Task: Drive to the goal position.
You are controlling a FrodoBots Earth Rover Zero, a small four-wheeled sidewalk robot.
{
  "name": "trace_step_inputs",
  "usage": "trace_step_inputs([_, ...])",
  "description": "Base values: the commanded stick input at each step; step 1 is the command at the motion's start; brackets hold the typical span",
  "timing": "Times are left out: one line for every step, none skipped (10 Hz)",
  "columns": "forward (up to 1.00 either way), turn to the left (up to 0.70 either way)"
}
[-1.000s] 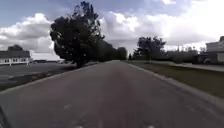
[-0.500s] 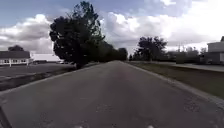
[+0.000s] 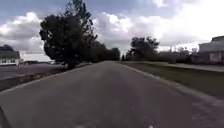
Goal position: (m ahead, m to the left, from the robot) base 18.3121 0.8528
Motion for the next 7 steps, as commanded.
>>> trace_step_inputs([0.7, 0.0])
trace_step_inputs([0.7, 0.0])
trace_step_inputs([0.7, 0.0])
trace_step_inputs([0.7, 0.0])
trace_step_inputs([0.7, 0.0])
trace_step_inputs([0.7, 0.0])
trace_step_inputs([0.7, 0.0])
